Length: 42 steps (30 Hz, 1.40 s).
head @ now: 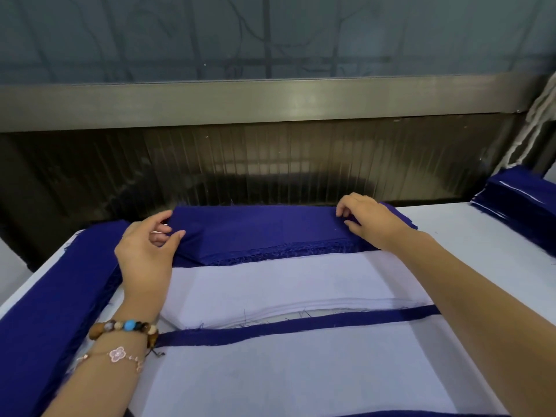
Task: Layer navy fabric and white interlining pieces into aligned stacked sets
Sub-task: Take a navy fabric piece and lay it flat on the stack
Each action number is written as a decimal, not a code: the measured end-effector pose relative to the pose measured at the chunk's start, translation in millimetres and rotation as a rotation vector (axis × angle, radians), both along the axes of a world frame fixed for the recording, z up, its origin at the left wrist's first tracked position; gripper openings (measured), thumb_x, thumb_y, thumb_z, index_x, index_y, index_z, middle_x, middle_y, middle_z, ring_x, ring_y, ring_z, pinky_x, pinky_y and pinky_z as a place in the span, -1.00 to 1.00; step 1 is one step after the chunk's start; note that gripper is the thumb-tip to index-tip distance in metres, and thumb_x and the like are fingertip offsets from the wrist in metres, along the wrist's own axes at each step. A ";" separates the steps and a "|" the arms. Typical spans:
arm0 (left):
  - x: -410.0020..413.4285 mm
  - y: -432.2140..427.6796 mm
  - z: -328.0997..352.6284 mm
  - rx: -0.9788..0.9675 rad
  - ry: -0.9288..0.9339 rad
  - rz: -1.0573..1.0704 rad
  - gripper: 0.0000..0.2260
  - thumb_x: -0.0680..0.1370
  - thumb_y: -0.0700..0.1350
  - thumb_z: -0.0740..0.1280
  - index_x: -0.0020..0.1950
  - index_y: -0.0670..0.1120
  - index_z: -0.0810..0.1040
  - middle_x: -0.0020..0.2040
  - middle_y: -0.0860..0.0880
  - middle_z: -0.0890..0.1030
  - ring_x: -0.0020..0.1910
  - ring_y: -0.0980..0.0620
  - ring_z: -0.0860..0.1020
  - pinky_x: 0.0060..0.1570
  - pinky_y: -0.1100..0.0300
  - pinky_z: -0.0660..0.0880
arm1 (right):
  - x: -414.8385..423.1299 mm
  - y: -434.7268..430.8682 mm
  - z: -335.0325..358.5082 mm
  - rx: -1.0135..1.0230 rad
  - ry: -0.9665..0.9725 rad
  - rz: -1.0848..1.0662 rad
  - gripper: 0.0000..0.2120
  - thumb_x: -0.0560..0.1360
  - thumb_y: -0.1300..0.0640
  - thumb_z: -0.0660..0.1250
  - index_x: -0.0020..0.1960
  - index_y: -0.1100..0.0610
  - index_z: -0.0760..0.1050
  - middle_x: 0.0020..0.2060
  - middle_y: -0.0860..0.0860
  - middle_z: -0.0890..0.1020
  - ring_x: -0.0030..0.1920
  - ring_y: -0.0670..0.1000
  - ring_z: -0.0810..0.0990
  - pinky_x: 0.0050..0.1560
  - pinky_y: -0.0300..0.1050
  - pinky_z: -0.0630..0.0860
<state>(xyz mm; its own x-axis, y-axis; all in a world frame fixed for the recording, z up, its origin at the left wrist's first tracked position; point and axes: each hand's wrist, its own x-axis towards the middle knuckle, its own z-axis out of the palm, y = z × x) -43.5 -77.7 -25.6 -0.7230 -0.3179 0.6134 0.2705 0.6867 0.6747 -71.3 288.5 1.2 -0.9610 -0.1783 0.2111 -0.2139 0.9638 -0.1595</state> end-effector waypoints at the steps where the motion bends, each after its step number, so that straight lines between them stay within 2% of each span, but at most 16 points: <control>1: -0.6 -0.9 -0.2 -0.007 0.001 0.005 -0.58 0.45 -0.24 0.46 0.31 -0.13 0.54 0.04 -0.09 0.54 -0.22 0.25 0.50 -0.07 0.69 0.31 | -1.7 -1.7 -0.2 -0.024 -0.021 -0.019 -0.73 0.56 0.24 0.26 0.23 0.03 0.42 0.12 0.00 0.50 0.12 -0.03 0.44 0.18 -0.06 0.47; 3: -1.1 -1.9 -1.8 -0.039 0.013 0.010 -0.59 0.48 -0.26 0.44 0.32 -0.15 0.53 0.08 -0.11 0.53 -0.25 0.21 0.47 -0.08 0.69 0.30 | -4.8 -6.0 0.0 -0.073 -0.057 -0.060 -0.61 0.58 0.25 0.23 0.39 0.05 0.34 0.18 0.06 0.50 0.17 0.05 0.47 0.24 -0.01 0.46; 5: -1.1 -1.9 -3.6 -0.080 0.030 0.016 -0.72 0.49 -0.27 0.42 0.20 -0.17 0.60 0.02 -0.11 0.58 -0.27 0.17 0.46 -0.13 0.63 0.34 | -7.8 -9.8 -0.2 -0.090 -0.087 -0.086 -0.57 0.60 0.21 0.22 0.45 0.04 0.28 0.23 0.09 0.49 0.20 0.10 0.47 0.27 0.00 0.46; 9: -0.1 -2.8 -3.5 -0.030 0.035 0.024 -0.89 0.49 -0.19 0.42 0.01 -0.06 0.65 -0.14 0.00 0.64 -0.22 0.15 0.53 -0.18 0.46 0.42 | -11.8 -12.4 -3.1 -0.109 -0.063 -0.123 -0.67 0.60 0.15 0.22 0.36 0.01 0.38 0.22 0.08 0.47 0.15 0.10 0.50 0.19 -0.01 0.50; 11: 0.7 -3.9 -3.2 0.016 0.050 0.017 -0.90 0.49 -0.17 0.43 0.00 -0.07 0.65 -0.17 0.02 0.63 -0.20 0.20 0.56 -0.13 0.51 0.45 | -13.5 -12.3 -5.4 -0.131 -0.040 -0.141 -0.69 0.60 0.15 0.22 0.33 0.01 0.40 0.21 0.08 0.47 0.12 0.10 0.50 0.17 -0.03 0.51; 15: 1.0 -4.6 -2.4 0.049 0.059 0.035 -0.88 0.49 -0.15 0.43 0.01 -0.12 0.64 -0.20 0.06 0.60 -0.21 0.46 0.51 -0.15 0.62 0.38 | -18.4 -14.6 -5.3 -0.059 -0.106 -0.168 -0.55 0.61 0.22 0.19 0.46 -0.02 0.27 0.31 0.10 0.38 0.20 0.15 0.48 0.19 0.01 0.52; 17: 0.7 -5.0 -2.3 0.070 0.041 0.051 -0.87 0.49 -0.14 0.43 0.01 -0.13 0.65 -0.20 0.05 0.60 -0.22 0.47 0.50 -0.16 0.64 0.36 | -18.9 -15.4 -4.4 -0.070 -0.105 -0.174 -0.59 0.61 0.22 0.20 0.42 -0.02 0.31 0.29 0.09 0.37 0.17 0.14 0.49 0.15 0.01 0.53; 20: 1.6 -6.1 -2.8 0.064 0.023 0.057 -0.87 0.50 -0.15 0.43 0.01 -0.16 0.66 -0.19 0.01 0.62 -0.27 0.26 0.54 -0.16 0.64 0.36 | -16.9 -14.4 -8.0 -0.193 0.004 -0.192 -0.76 0.58 0.18 0.26 0.23 0.02 0.46 0.18 0.06 0.42 0.08 0.08 0.50 0.10 -0.05 0.52; 23: 2.4 -5.6 -2.5 0.041 0.019 0.054 -0.87 0.51 -0.16 0.41 0.01 -0.19 0.66 -0.18 0.02 0.60 -0.28 0.19 0.51 -0.17 0.62 0.37 | -12.7 -14.5 -13.6 -0.278 0.156 -0.215 -0.90 0.53 0.15 0.35 0.02 0.03 0.48 0.07 0.00 0.42 0.06 0.02 0.46 -0.03 -0.15 0.46; 27: 1.8 -5.0 -2.6 0.002 0.017 0.064 -0.87 0.52 -0.16 0.40 0.02 -0.19 0.66 -0.15 -0.07 0.64 -0.17 0.03 0.55 -0.19 0.41 0.39 | -8.8 -16.3 -15.8 -0.179 0.331 -0.239 -0.87 0.46 0.05 0.43 -0.11 0.01 0.48 0.01 -0.04 0.45 0.08 0.01 0.38 0.00 -0.08 0.43; 29: 1.6 -5.9 -3.1 -0.021 0.029 0.067 -0.87 0.53 -0.18 0.39 0.02 -0.19 0.66 -0.12 -0.11 0.64 -0.15 0.03 0.55 -0.17 0.44 0.38 | -9.0 -16.4 -14.9 -0.155 0.350 -0.230 -0.88 0.45 0.02 0.44 -0.15 0.01 0.51 -0.03 -0.07 0.49 0.07 0.01 0.40 0.03 -0.05 0.41; 31: 1.3 -6.3 -3.4 -0.013 0.031 0.063 -0.86 0.53 -0.18 0.39 0.03 -0.19 0.66 -0.11 -0.11 0.64 -0.15 0.03 0.55 -0.17 0.50 0.37 | -9.8 -15.9 -14.4 -0.160 0.346 -0.209 -0.90 0.45 0.04 0.43 -0.17 0.02 0.53 -0.05 -0.07 0.52 0.05 0.00 0.42 0.01 -0.06 0.42; 34: 1.0 -4.9 -4.0 0.008 0.020 0.073 -0.87 0.53 -0.17 0.39 0.04 -0.18 0.66 -0.14 -0.06 0.63 -0.16 0.04 0.55 -0.16 0.45 0.35 | -9.1 -14.9 -14.9 -0.175 0.348 -0.185 -0.93 0.47 0.08 0.42 -0.15 0.07 0.60 -0.05 -0.04 0.55 0.03 0.00 0.42 0.01 -0.09 0.42; 37: 0.8 -3.9 -3.5 0.042 0.013 0.080 -0.87 0.52 -0.16 0.40 0.04 -0.16 0.64 -0.15 0.00 0.61 -0.20 0.09 0.54 -0.21 0.48 0.36 | -8.4 -15.5 -15.5 -0.180 0.347 -0.181 -0.91 0.49 0.12 0.39 -0.08 0.11 0.65 -0.01 -0.01 0.54 0.06 0.01 0.43 0.03 -0.11 0.43; 39: 0.9 -4.0 -3.8 0.083 0.017 0.069 -0.90 0.52 -0.16 0.41 0.01 -0.13 0.62 -0.16 -0.01 0.61 -0.25 0.16 0.53 -0.25 0.50 0.44 | -8.3 -15.6 -16.5 -0.184 0.337 -0.174 -0.89 0.51 0.16 0.37 -0.04 0.13 0.67 0.01 0.02 0.53 0.07 0.02 0.44 0.07 -0.10 0.46; 42: 1.1 -4.0 -4.4 0.109 0.015 0.056 -0.95 0.52 -0.18 0.40 -0.03 -0.10 0.60 -0.18 -0.01 0.60 -0.24 0.20 0.54 -0.20 0.59 0.42 | -8.4 -14.3 -19.1 -0.158 0.297 -0.150 -0.83 0.51 0.28 0.35 0.07 0.18 0.64 0.06 0.07 0.52 0.11 0.06 0.47 0.18 -0.09 0.48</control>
